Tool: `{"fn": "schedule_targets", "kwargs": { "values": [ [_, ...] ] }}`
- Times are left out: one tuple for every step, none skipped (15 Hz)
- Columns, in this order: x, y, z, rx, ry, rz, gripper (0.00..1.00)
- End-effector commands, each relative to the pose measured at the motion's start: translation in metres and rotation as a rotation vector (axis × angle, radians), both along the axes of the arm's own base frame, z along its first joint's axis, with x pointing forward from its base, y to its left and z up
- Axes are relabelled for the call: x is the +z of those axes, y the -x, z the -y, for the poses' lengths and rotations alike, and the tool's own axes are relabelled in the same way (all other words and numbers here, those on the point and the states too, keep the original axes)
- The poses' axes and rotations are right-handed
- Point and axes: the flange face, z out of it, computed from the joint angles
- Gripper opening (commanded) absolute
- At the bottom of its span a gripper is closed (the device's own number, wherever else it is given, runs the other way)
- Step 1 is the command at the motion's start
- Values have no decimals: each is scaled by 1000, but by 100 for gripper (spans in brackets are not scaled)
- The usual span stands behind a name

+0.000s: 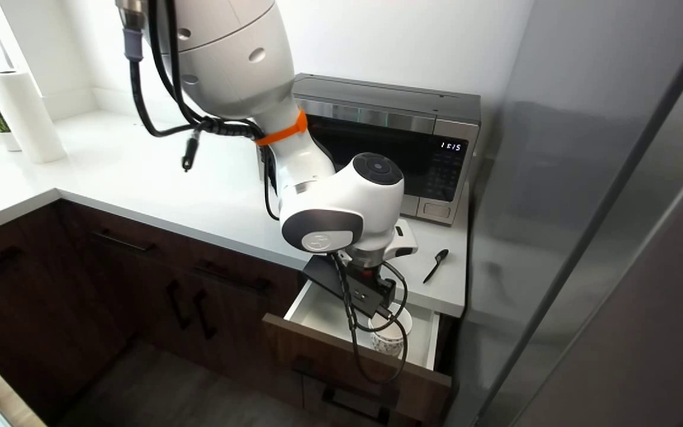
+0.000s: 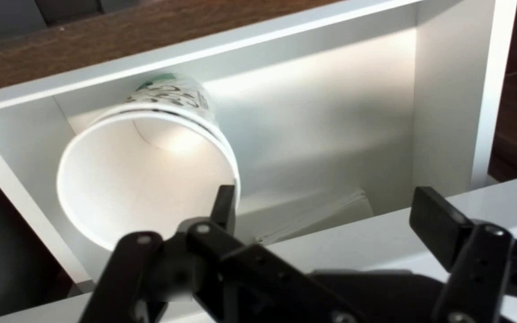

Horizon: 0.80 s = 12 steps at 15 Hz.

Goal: Put the cups together, lay them down, and then close the drawer

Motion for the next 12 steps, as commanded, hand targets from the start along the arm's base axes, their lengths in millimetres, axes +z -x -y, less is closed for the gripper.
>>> {"fn": "schedule_targets", "kwargs": {
  "values": [
    [-12, 2, -16, 99, 24, -17, 100],
    [-16, 1, -20, 121, 26, -24, 100],
    [-19, 2, -24, 140, 27, -33, 100],
    [-20, 2, -27, 155, 30, -38, 100],
    [-19, 3, -29, 165, 32, -42, 100],
    [-13, 4, -28, 176, 42, -38, 100],
    [-9, 5, -27, 184, 50, -35, 100],
    [-4, 6, -24, 183, 62, -30, 100],
    [2, 6, -21, 188, 69, -21, 100],
    [8, 7, -17, 182, 80, -12, 100],
    [10, 7, -12, 177, 95, -7, 100],
    [9, 8, -8, 173, 110, -11, 100]
  ]
}}
